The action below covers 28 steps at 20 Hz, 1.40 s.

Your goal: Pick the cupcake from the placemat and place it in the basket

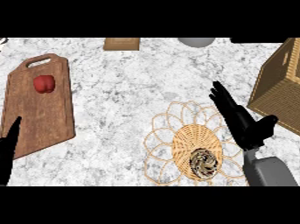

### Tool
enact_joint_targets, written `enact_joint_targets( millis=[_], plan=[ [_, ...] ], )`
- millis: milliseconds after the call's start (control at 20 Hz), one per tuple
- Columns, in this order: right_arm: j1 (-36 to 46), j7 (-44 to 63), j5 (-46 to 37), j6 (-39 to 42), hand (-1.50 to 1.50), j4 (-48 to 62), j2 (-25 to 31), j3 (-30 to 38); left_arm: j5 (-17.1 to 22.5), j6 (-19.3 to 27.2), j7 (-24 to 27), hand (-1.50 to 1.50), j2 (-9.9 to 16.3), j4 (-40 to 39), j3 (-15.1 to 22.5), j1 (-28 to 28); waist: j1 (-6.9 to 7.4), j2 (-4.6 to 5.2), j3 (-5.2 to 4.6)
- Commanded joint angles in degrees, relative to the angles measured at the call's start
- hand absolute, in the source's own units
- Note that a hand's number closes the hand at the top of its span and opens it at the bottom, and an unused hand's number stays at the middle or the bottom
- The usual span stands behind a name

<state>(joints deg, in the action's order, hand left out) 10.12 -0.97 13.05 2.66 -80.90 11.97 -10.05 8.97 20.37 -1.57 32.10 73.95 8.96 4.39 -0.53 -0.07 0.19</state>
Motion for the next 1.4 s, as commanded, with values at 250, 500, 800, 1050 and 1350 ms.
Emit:
enact_joint_targets(
  millis=[250,500,800,1050,1350],
  plan=[
    [-4.70,-1.56,-5.33,-10.72,1.50,-9.70,3.61,6.56,2.01,-9.44,6.72,0.00,-2.10,13.73,3.73,-11.86,-4.61,-1.09,-0.37],
    [-8.93,-7.29,-25.65,-21.49,-1.50,-18.03,-8.06,-14.73,4.06,-13.32,5.66,0.00,-3.78,15.43,5.91,-12.49,-0.94,-0.59,-0.35],
    [-9.63,9.92,-49.96,-37.02,-1.50,-15.65,-10.40,-19.53,4.65,-14.57,5.85,0.00,-3.18,14.59,4.62,-13.62,-1.30,-0.62,-0.62],
    [-8.44,25.60,-65.76,-32.24,-1.50,-21.14,-3.79,-13.53,4.48,-14.29,5.23,0.00,-3.50,14.18,4.75,-13.15,-2.99,-1.01,-0.94],
    [-11.20,41.24,-72.87,-9.20,-1.50,-27.40,3.14,-15.74,4.62,-14.22,3.92,0.00,-2.43,15.55,3.88,-13.35,-2.49,-1.15,-0.99]
  ],
)
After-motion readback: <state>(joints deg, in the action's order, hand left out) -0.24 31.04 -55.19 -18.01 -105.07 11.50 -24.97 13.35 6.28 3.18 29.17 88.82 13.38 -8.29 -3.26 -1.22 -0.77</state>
